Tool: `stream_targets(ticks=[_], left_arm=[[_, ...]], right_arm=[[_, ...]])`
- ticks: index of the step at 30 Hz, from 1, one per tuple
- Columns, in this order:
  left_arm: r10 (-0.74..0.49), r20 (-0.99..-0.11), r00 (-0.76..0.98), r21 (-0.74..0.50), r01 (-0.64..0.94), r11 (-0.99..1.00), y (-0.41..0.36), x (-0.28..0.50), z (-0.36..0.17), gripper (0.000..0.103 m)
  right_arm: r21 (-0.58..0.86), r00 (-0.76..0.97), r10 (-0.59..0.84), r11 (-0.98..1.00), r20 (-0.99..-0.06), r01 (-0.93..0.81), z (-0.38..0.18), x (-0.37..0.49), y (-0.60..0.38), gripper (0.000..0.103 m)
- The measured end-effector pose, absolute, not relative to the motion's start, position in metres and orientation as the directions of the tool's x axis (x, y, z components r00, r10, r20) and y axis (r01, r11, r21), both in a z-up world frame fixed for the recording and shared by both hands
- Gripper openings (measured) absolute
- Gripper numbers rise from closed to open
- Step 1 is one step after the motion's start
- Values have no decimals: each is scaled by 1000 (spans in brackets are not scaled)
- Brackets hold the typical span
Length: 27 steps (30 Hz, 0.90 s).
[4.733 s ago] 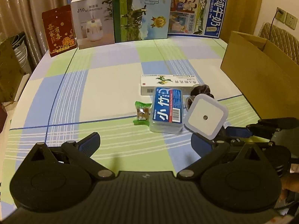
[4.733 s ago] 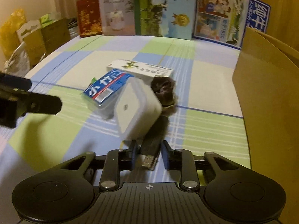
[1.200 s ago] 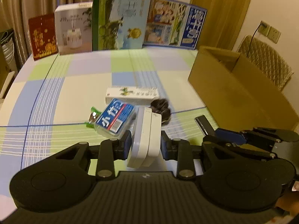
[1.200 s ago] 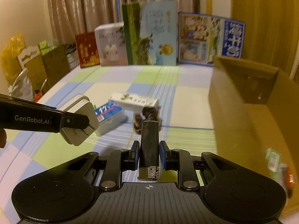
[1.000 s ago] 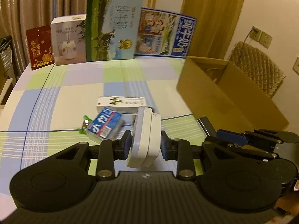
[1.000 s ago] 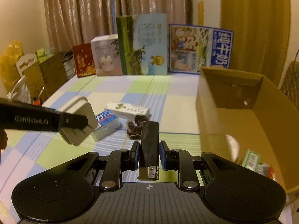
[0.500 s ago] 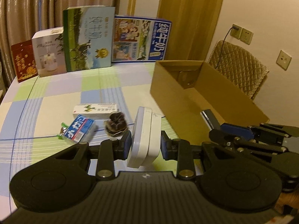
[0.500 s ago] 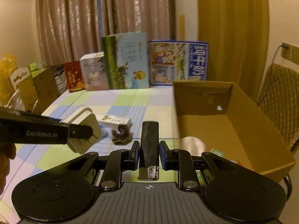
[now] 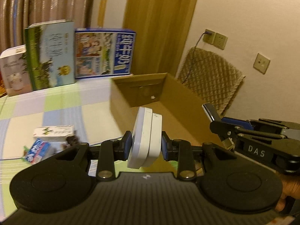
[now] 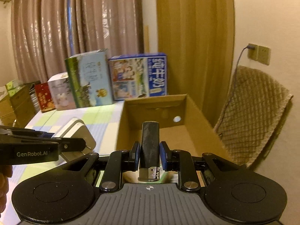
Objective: Organize objects
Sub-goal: 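Carry the cable and device into the cardboard box and open both tools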
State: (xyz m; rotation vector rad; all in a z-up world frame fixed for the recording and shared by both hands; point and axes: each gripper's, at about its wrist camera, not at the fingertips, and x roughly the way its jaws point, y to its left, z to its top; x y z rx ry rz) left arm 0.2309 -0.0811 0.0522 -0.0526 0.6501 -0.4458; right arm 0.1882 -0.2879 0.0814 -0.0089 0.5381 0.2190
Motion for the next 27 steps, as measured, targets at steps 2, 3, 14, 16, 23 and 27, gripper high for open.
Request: stream_targets(ticks=[2, 3, 14, 16, 23, 27], left_arm=[[-433, -569, 699, -192, 399, 897, -94, 234, 54, 27], [-440, -568, 695, -194, 406, 893, -101, 235, 54, 27], [-492, -568, 660, -197, 471, 860, -158, 263, 44, 27], [-493, -572, 656, -201, 470, 859, -161, 269, 40, 27], [-496, -574, 651, -234, 451, 862, -163, 284, 32, 37], [-481, -574, 663, -239, 426, 873, -153, 287, 34, 37]], right_arm=[[45, 839, 193, 979, -508, -198, 83, 190, -296, 19], [43, 841, 187, 980, -508, -192, 83, 191, -300, 19], [48, 844, 119, 993, -523, -110, 76, 205, -349, 19], [56, 842, 112, 994, -528, -97, 73, 208, -356, 19], [84, 826, 117, 993, -551, -84, 62, 218, -369, 19], [92, 821, 133, 991, -556, -98, 59, 219, -365, 19]])
